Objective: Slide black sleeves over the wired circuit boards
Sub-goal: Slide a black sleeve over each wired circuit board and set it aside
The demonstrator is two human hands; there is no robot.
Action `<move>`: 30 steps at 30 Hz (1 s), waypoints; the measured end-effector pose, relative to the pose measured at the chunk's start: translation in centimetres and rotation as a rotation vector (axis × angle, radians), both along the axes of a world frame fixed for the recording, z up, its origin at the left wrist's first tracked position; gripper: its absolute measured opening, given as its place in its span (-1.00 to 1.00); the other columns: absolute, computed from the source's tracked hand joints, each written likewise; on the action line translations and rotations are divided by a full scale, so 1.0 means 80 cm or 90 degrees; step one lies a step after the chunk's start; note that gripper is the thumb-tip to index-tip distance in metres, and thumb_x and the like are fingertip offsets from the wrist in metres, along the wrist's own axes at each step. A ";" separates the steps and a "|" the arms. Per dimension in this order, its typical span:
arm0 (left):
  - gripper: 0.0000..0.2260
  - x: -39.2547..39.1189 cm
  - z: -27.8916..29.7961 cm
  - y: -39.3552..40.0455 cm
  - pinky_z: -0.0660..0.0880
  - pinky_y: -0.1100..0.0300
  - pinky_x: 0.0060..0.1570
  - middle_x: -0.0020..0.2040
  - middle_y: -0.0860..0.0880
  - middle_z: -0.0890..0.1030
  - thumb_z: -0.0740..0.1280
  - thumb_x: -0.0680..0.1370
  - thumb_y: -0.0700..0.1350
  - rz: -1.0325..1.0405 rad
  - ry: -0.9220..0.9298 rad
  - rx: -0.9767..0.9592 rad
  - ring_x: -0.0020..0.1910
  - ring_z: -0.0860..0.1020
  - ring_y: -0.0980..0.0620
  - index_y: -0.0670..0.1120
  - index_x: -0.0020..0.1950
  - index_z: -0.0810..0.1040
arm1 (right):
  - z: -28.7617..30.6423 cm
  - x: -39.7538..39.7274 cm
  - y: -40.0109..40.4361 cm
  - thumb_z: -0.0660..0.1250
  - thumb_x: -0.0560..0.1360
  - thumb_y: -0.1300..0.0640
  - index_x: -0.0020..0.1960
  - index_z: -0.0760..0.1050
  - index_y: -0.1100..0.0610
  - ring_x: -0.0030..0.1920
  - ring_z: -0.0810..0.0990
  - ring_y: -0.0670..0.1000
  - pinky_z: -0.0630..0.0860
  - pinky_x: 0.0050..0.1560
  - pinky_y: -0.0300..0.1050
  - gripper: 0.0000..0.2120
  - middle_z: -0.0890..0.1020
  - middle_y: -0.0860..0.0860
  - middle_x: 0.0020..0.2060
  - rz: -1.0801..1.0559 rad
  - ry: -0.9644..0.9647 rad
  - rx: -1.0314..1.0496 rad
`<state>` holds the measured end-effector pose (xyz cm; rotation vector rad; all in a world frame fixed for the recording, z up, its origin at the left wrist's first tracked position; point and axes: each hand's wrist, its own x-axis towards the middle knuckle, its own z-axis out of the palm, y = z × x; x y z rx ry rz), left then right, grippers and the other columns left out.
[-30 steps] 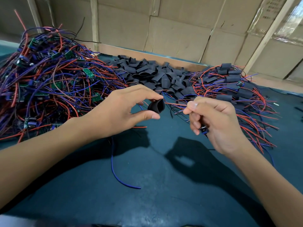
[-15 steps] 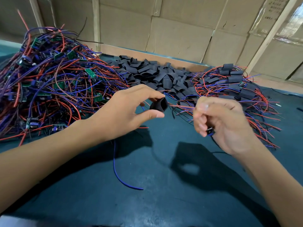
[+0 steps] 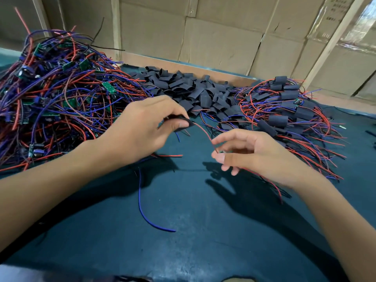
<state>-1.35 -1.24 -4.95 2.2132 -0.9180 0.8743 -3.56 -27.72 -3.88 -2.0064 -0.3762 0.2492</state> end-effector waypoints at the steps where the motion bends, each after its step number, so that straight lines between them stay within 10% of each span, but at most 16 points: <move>1: -0.91 0.002 0.000 0.004 0.54 0.00 0.00 -0.06 -0.03 0.65 0.43 0.56 -0.21 0.010 0.002 0.005 -0.10 0.57 0.03 -0.17 0.04 0.66 | 0.001 0.002 -0.002 0.49 0.49 0.22 0.15 0.62 0.14 -0.25 0.66 0.09 0.61 -0.28 -0.06 -0.76 0.72 0.17 -0.03 -0.023 0.020 0.019; 9: -0.77 0.009 -0.004 0.008 0.50 -0.06 0.14 0.05 -0.09 0.64 0.41 0.61 -0.07 0.005 -0.077 0.148 0.05 0.59 -0.13 -0.19 0.17 0.62 | -0.001 0.009 -0.013 0.50 0.49 0.07 -0.05 0.63 0.24 -0.50 0.44 -0.03 0.25 -0.58 -0.27 -0.78 0.73 0.16 -0.20 -0.131 0.064 0.005; 30: -0.66 -0.004 -0.003 -0.010 0.48 0.03 0.22 0.13 -0.13 0.61 0.40 0.61 -0.03 -0.050 -0.130 0.190 0.11 0.56 -0.14 -0.24 0.26 0.58 | -0.010 -0.001 0.015 0.57 0.39 0.12 0.00 0.72 0.08 -0.43 0.42 -0.05 0.23 -0.55 -0.26 -0.80 0.67 0.13 -0.20 -0.045 -0.088 0.212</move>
